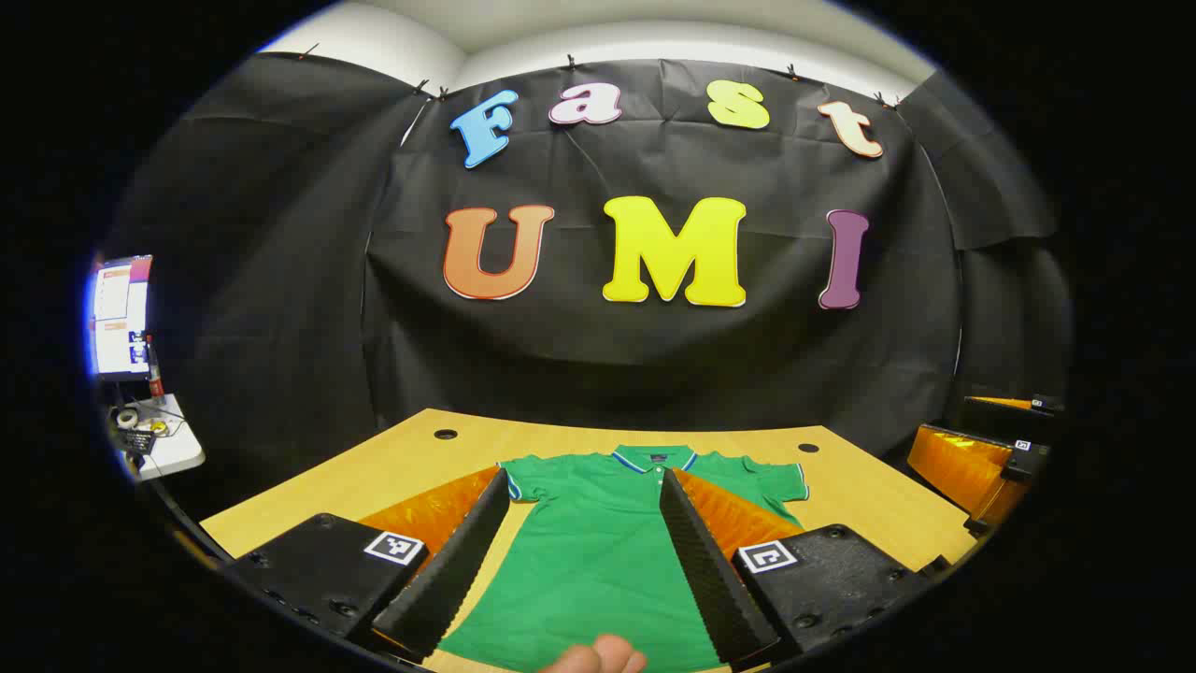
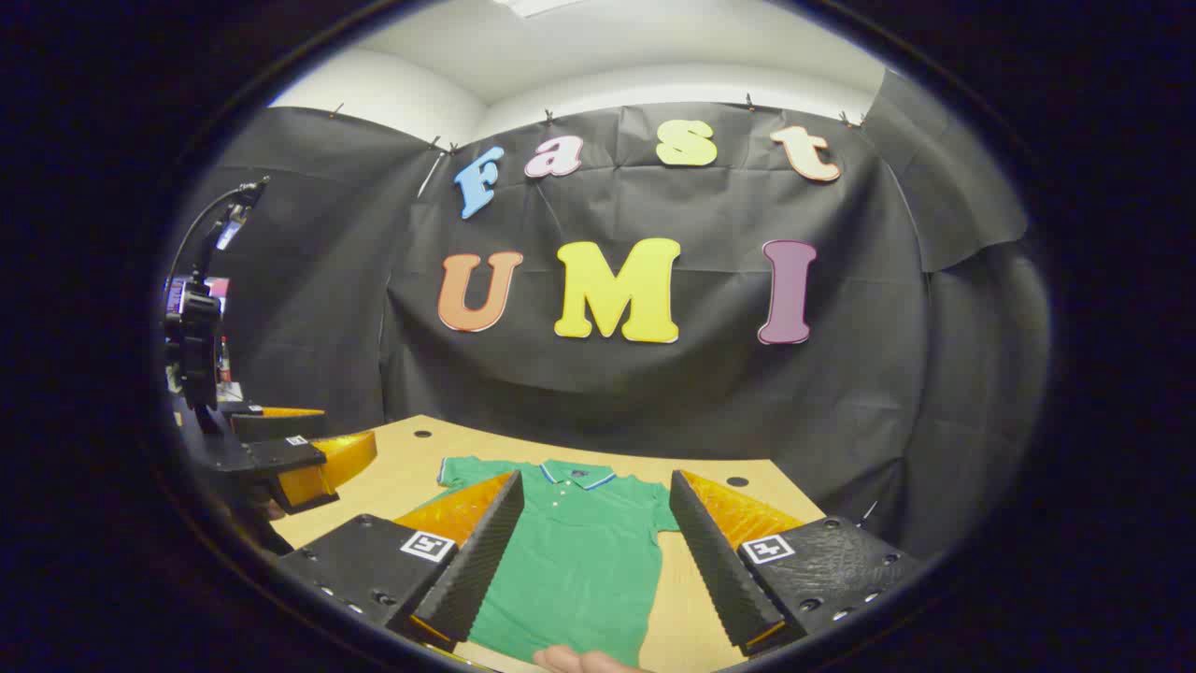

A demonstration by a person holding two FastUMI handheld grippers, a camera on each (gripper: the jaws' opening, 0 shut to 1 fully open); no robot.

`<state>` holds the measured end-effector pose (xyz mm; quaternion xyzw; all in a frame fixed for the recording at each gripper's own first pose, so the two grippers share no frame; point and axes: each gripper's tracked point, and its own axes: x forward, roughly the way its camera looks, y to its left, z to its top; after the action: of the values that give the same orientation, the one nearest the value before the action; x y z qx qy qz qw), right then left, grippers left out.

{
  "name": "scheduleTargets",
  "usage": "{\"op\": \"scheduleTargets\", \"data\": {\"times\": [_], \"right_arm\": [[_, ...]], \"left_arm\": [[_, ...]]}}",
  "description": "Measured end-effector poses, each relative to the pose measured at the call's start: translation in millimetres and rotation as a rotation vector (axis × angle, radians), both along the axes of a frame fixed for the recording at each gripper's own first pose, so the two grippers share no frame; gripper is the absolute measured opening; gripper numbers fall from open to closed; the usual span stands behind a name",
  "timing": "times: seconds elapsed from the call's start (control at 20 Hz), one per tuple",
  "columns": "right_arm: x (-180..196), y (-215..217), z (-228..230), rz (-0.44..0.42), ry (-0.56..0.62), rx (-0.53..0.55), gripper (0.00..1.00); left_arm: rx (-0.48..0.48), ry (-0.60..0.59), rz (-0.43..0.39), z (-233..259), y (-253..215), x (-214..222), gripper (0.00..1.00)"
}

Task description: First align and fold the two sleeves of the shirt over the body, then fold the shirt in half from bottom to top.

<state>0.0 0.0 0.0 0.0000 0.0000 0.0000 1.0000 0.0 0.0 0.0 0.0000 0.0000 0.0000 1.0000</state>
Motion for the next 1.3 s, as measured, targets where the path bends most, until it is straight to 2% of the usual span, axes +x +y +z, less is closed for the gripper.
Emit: {"op": "scheduleTargets", "data": {"times": [0.15, 0.3, 0.45, 0.55, 0.9, 1.3], "right_arm": [[4.5, -2.0, -1.7, -0.044, -0.019, -0.022, 0.96], [13.2, 5.4, -7.4, -0.042, -0.007, -0.028, 0.94], [17.5, 8.1, -7.1, -0.051, -0.016, -0.028, 0.95], [20.0, 15.2, -13.8, -0.032, 0.002, -0.031, 0.94], [18.3, 3.1, -8.0, -0.067, -0.018, -0.052, 0.95], [15.1, -15.6, -24.5, -0.086, 0.021, -0.049, 0.95]], "left_arm": [[-0.029, -0.012, 0.062, 3.9, 25.4, 5.3, 1.00], [-0.068, 0.015, 0.072, -2.6, 32.7, 9.2, 1.00], [-0.046, 0.009, 0.090, -0.5, 39.6, 9.1, 1.00], [-0.044, -0.001, 0.086, 1.9, 39.7, 8.2, 1.00], [-0.038, 0.009, 0.071, -0.9, 36.0, 10.7, 1.00], [-0.040, 0.032, 0.077, -7.2, 33.5, 13.6, 1.00]]}}
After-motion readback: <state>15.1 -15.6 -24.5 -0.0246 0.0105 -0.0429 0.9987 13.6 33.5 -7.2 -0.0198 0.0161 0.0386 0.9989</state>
